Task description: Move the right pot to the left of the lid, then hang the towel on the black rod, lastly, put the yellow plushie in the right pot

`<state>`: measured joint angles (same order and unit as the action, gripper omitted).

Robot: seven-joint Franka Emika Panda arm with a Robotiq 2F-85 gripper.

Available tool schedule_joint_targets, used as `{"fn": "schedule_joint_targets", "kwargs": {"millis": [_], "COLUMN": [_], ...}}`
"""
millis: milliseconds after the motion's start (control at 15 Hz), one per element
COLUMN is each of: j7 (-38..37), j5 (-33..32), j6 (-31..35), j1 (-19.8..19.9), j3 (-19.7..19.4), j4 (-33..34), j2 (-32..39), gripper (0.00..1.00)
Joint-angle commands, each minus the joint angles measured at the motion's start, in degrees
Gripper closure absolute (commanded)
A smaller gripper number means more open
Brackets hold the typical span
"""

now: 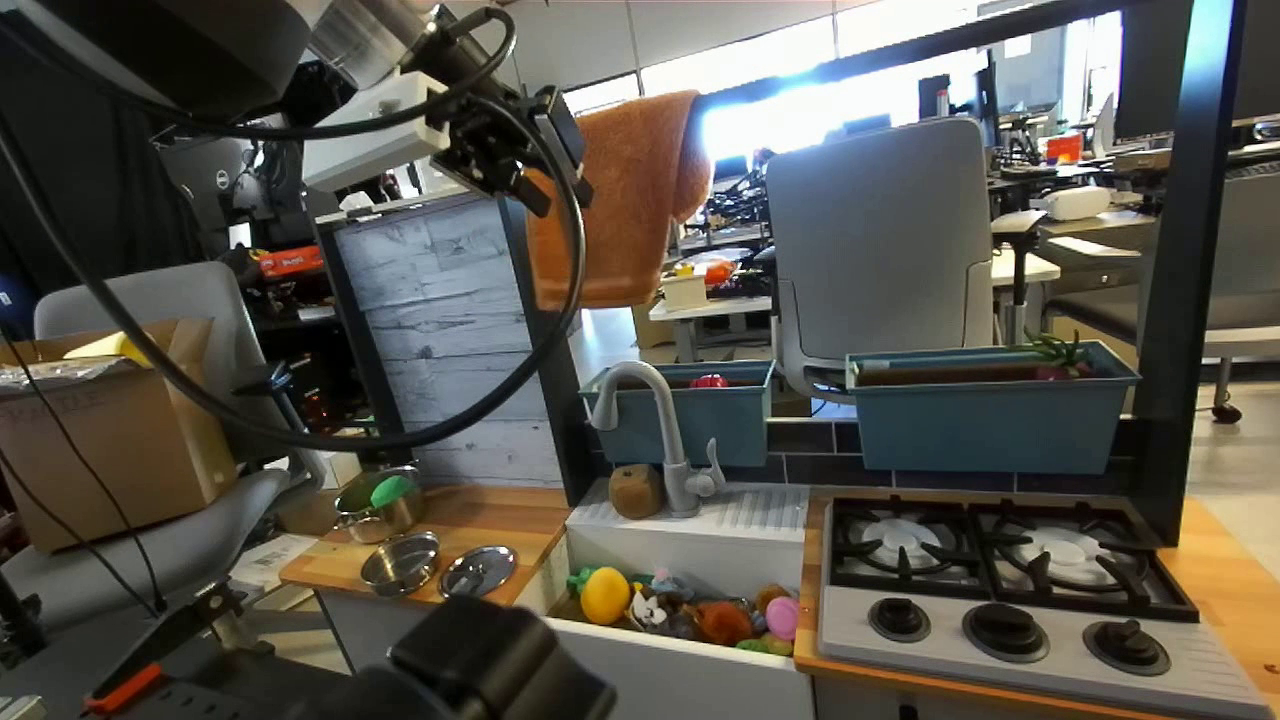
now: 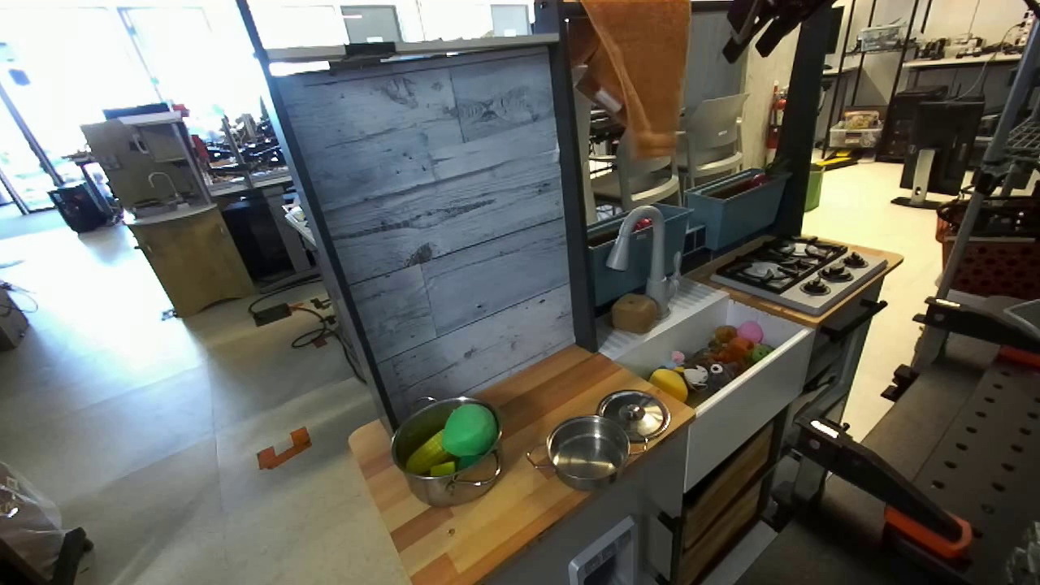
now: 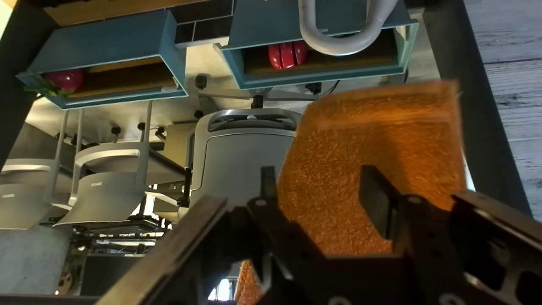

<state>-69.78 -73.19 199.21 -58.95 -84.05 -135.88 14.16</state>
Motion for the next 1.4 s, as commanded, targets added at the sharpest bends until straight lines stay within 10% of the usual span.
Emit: {"fn": "schedule_joint_targets", "kwargs": {"millis": [0,133,933,1267,1333], "j7": [-0.4,-0.6,-1.6,-4.2,7.7], "j5": [-2.7,-3.3,-4.8,-7.3,3.2], "j6": [-0.3,-0.7,-2.9,-4.6,-8.5], "j1": [0.5,0.7,2.0,10.9,16.3], "j3": [0.7,1.1,4.0,14.4,21.6], "j4": [-0.4,-0.5,-0.6,-2.8,-6.6], "j2": [-3.8,-4.2,-4.6,-1.8,-5.0], "gripper": [0.13,0.00,0.00,0.00,0.00]}}
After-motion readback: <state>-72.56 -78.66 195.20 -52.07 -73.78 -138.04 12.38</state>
